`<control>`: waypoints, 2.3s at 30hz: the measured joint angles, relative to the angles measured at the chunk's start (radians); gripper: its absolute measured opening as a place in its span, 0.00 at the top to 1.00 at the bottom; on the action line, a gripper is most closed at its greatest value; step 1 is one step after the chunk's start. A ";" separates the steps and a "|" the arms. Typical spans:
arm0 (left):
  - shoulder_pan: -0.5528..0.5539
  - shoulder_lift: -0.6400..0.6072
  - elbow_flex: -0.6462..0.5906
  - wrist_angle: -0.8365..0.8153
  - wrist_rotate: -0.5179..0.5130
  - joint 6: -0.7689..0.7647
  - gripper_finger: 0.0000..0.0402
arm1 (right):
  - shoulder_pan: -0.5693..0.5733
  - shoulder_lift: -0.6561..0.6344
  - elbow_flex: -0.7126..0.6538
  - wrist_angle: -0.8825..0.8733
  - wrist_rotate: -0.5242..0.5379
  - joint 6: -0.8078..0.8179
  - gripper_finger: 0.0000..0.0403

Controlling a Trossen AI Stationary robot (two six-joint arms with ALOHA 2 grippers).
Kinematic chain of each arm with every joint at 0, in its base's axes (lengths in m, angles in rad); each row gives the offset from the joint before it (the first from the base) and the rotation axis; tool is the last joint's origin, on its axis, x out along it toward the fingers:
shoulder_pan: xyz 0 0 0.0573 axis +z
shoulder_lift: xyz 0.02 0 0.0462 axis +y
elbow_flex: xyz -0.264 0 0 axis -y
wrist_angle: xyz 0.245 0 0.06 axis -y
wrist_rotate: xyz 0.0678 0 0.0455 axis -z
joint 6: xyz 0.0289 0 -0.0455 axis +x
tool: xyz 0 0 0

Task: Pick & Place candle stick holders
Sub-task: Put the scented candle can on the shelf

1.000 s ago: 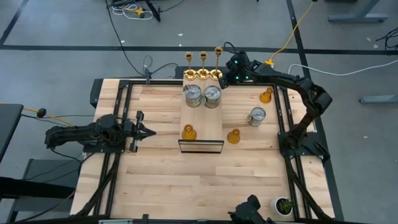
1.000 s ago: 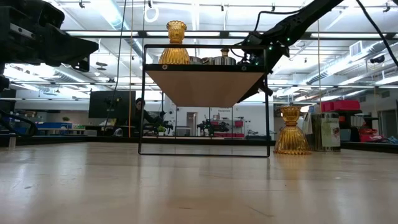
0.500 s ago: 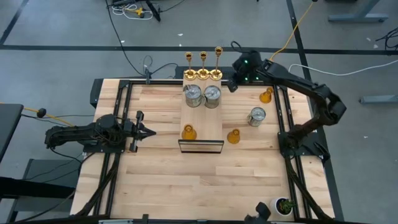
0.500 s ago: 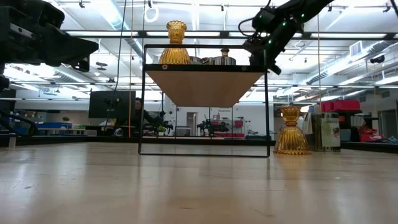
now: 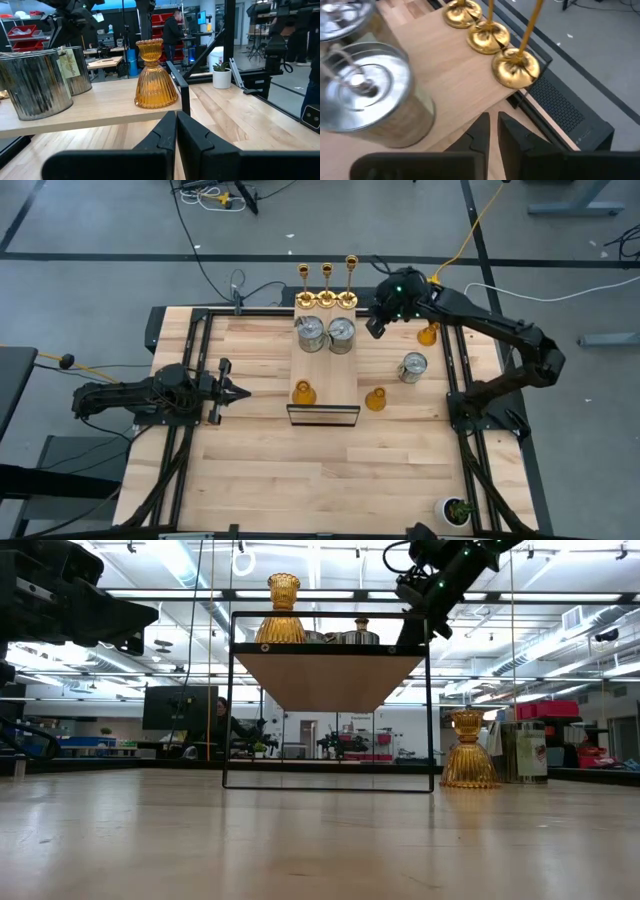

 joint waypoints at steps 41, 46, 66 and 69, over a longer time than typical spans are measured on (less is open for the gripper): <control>0.000 0.000 0.000 0.000 0.000 0.000 0.95 | 0.187 -0.275 -0.230 -0.104 -0.248 -0.042 0.32; 0.000 0.000 0.000 0.000 0.000 0.000 0.95 | 0.239 -0.279 -0.230 -0.138 -0.248 -0.043 0.27; 0.000 0.000 0.000 0.000 0.000 0.000 0.95 | 0.327 -0.329 -0.230 -0.311 0.027 0.054 0.28; 0.000 0.000 0.000 0.000 0.000 0.000 0.95 | 0.327 -0.329 -0.230 -0.291 0.034 0.044 0.28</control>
